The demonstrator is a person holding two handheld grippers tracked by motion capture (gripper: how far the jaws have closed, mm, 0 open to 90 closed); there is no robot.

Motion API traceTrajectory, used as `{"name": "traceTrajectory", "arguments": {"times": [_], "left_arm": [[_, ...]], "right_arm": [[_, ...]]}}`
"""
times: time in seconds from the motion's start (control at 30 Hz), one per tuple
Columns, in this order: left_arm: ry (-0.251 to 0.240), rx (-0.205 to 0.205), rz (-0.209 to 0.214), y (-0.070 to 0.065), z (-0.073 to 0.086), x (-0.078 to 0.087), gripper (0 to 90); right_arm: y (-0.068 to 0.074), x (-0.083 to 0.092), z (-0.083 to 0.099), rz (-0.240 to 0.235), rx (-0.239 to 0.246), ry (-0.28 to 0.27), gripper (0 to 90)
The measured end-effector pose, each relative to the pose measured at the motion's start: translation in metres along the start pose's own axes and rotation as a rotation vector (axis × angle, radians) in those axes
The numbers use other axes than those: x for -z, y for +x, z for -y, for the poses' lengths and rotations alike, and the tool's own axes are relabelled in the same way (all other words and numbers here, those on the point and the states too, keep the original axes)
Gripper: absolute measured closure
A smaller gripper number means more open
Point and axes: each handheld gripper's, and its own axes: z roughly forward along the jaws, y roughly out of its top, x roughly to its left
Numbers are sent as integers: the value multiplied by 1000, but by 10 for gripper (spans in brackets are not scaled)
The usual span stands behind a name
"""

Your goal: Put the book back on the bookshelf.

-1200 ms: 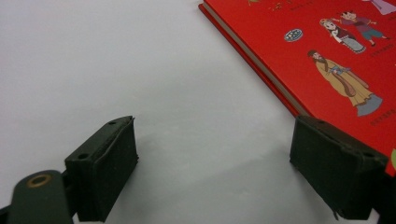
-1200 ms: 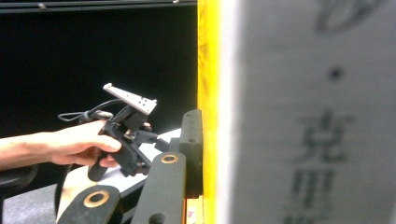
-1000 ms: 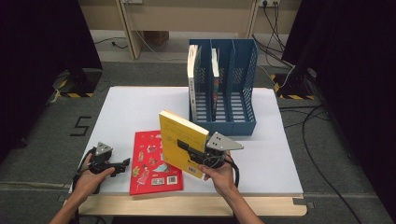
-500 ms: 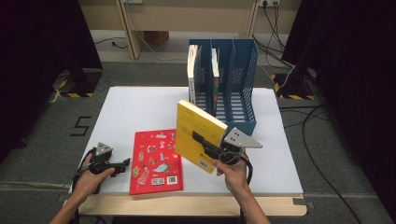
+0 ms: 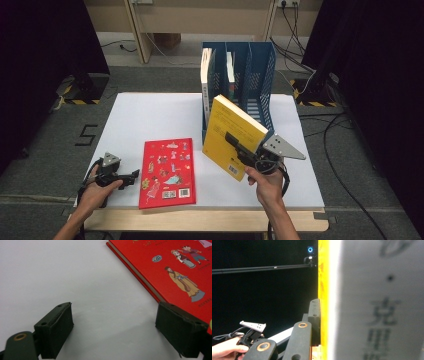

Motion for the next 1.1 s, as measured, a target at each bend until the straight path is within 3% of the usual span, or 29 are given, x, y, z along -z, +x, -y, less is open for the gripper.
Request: {"name": "traceTrajectory", "arguments": {"times": [0.27, 0.63, 1.1], "left_arm": [[0, 0, 0, 0, 0, 0, 134], [0, -1, -1, 0, 0, 0, 134], [-1, -1, -1, 0, 0, 0, 133]], "right_arm": [[-9, 12, -7, 46, -15, 2, 753], [-25, 29, -18, 134, -28, -39, 753], [-51, 32, -34, 235, -16, -77, 753]]}}
